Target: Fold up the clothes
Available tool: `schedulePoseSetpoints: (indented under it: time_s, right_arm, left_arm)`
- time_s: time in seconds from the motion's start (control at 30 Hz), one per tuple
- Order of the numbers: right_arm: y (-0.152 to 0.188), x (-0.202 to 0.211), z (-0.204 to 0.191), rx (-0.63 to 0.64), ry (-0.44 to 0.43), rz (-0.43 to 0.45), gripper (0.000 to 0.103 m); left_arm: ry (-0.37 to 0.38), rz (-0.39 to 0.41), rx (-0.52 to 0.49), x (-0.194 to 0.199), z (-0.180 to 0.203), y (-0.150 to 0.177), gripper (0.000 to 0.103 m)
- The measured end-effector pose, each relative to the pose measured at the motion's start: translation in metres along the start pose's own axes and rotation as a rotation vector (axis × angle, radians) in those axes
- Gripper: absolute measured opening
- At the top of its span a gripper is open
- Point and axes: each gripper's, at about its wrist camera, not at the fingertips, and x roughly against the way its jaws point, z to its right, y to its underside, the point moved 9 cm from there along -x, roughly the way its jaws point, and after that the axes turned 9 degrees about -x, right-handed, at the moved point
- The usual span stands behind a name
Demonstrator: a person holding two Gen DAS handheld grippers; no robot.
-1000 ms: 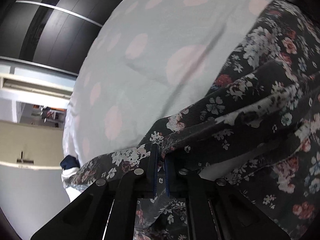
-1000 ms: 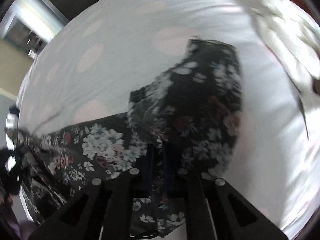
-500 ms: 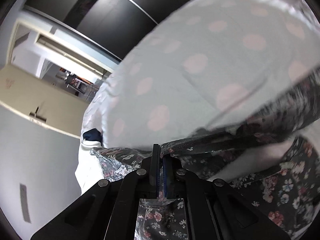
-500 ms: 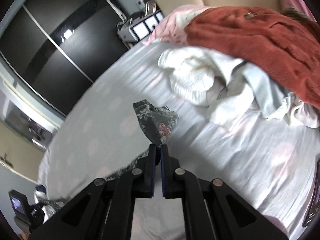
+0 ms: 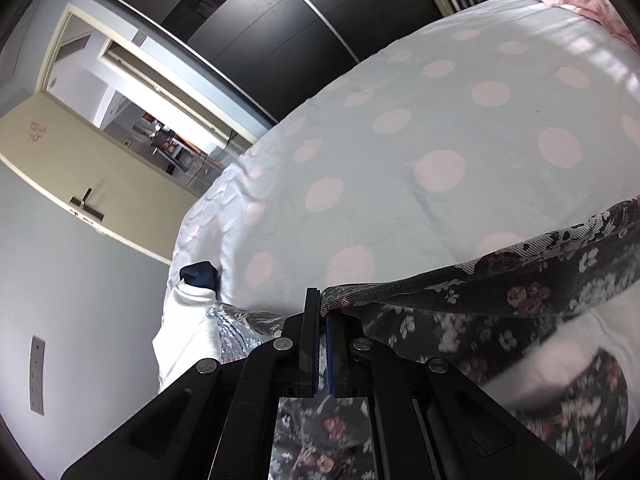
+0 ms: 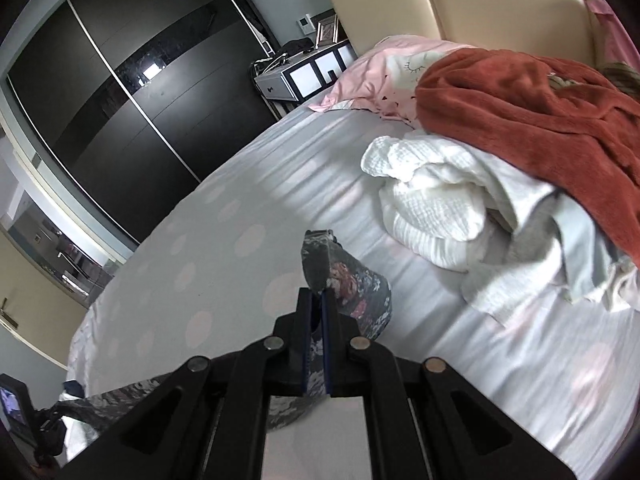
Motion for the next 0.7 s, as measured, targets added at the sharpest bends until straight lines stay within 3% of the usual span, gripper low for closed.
schedulePoseSetpoints:
  time_s: [0.2, 0.33, 0.37, 0.43, 0.5, 0.53, 0.7]
  right_arm:
    - [0.003, -0.071, -0.008, 0.073, -0.023, -0.021, 0.005]
    - [0.007, -0.092, -0.014, 0.116, -0.059, -0.035, 0.011]
    - [0.009, -0.095, -0.014, 0.101, -0.079, -0.052, 0.014]
    - [0.012, -0.101, -0.014, 0.069, -0.119, -0.086, 0.038]
    - [0.012, -0.104, -0.014, 0.042, -0.145, -0.098, 0.052]
    - [0.01, -0.102, -0.012, 0.029, -0.151, -0.091, 0.056]
    - [0.0, -0.096, 0.002, -0.034, -0.13, -0.067, 0.058]
  left_arm:
    - [-0.022, -0.071, -0.01, -0.045, 0.01, -0.02, 0.002]
    - [-0.038, -0.106, -0.018, -0.067, 0.017, -0.033, 0.002]
    - [-0.042, -0.118, -0.018, -0.072, 0.019, -0.036, 0.002]
    - [-0.054, -0.138, -0.018, -0.08, 0.021, -0.04, 0.003]
    - [-0.068, -0.161, -0.013, -0.087, 0.022, -0.043, 0.003]
    - [-0.072, -0.172, -0.008, -0.09, 0.022, -0.044, 0.003]
    - [-0.075, -0.238, 0.032, -0.104, 0.022, -0.046, 0.006]
